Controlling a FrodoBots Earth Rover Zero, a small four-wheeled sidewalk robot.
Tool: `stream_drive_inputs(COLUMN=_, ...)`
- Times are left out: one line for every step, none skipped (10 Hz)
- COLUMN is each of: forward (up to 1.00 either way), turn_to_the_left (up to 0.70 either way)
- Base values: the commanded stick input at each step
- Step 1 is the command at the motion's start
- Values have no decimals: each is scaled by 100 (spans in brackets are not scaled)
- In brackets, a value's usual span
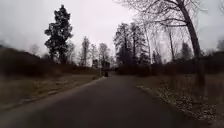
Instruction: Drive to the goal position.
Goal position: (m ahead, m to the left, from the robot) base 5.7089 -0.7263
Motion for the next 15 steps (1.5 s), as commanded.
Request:
stream_drive_inputs(forward=45, turn_to_the_left=0)
stream_drive_inputs(forward=45, turn_to_the_left=0)
stream_drive_inputs(forward=45, turn_to_the_left=0)
stream_drive_inputs(forward=45, turn_to_the_left=0)
stream_drive_inputs(forward=45, turn_to_the_left=0)
stream_drive_inputs(forward=45, turn_to_the_left=0)
stream_drive_inputs(forward=45, turn_to_the_left=0)
stream_drive_inputs(forward=55, turn_to_the_left=0)
stream_drive_inputs(forward=70, turn_to_the_left=0)
stream_drive_inputs(forward=56, turn_to_the_left=0)
stream_drive_inputs(forward=45, turn_to_the_left=0)
stream_drive_inputs(forward=45, turn_to_the_left=0)
stream_drive_inputs(forward=45, turn_to_the_left=0)
stream_drive_inputs(forward=45, turn_to_the_left=0)
stream_drive_inputs(forward=45, turn_to_the_left=0)
